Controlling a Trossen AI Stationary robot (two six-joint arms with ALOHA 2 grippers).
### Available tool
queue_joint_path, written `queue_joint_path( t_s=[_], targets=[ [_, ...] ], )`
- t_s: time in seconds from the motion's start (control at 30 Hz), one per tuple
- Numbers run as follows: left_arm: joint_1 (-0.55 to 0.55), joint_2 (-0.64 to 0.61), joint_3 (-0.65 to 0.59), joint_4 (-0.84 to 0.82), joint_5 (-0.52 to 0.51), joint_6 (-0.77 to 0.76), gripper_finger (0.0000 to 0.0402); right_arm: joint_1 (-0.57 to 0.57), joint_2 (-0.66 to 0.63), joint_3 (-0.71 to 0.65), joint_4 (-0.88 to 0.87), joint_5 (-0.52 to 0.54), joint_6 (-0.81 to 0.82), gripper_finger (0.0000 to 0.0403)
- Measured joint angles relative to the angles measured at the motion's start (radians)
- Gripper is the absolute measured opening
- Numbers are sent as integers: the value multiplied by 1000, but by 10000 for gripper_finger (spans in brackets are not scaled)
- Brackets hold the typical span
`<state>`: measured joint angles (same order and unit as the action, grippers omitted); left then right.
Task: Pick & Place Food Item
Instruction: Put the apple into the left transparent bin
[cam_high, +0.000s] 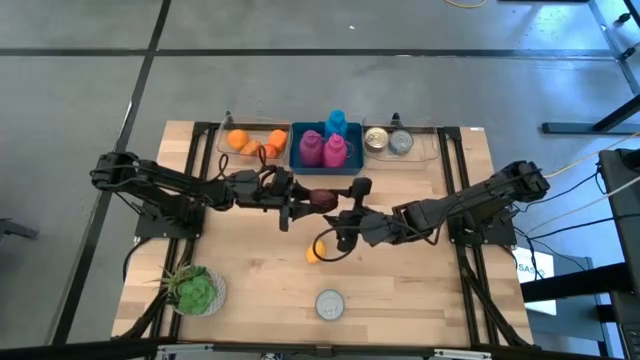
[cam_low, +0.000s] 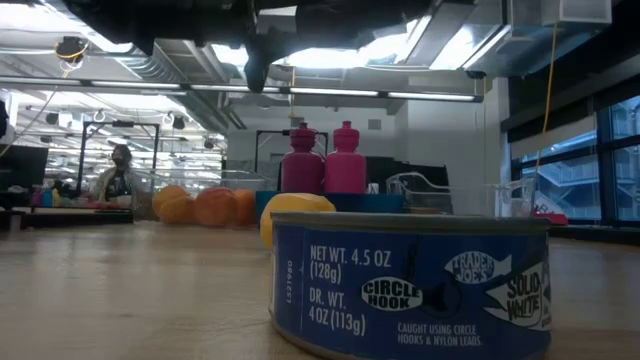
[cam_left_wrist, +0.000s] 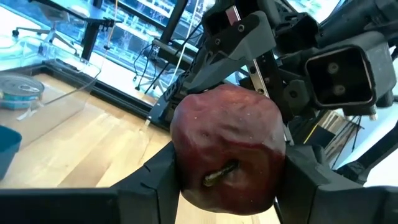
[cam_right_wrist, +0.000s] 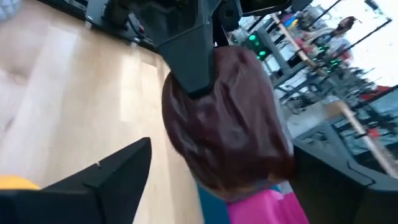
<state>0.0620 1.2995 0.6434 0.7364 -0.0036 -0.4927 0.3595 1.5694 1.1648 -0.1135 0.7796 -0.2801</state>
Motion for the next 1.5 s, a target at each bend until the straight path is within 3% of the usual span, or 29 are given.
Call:
queue_joint_path(
  t_s=[0.33, 0.53, 0.67, 0.87, 1.0, 1.3, 1.5],
  targets=[
    [0, -102, 2, -65, -8, 94, 180, 66, -11, -1, -76, 195, -53, 357],
    [0, -239, 1, -210, -96, 199, 180, 77, -99, -2, -227, 193, 109, 349],
    [-6, -323, 0, -283, -111, 255, 180, 79, -170, -3, -297, 139, 219, 346],
    [-63, -432, -37, -292, -208, 378, 180, 74, -270, -121, -286, 118, 305, 345],
    [-92, -512, -89, -291, -252, 411, 180, 70, -348, -241, -224, 118, 386, 345],
    [-101, -680, -278, -272, -336, 389, 180, 70, -501, -532, 177, 94, 417, 345],
    [-101, -764, -450, -83, -346, 389, 180, 70, -528, -669, 422, 2, 402, 345]
  ],
)
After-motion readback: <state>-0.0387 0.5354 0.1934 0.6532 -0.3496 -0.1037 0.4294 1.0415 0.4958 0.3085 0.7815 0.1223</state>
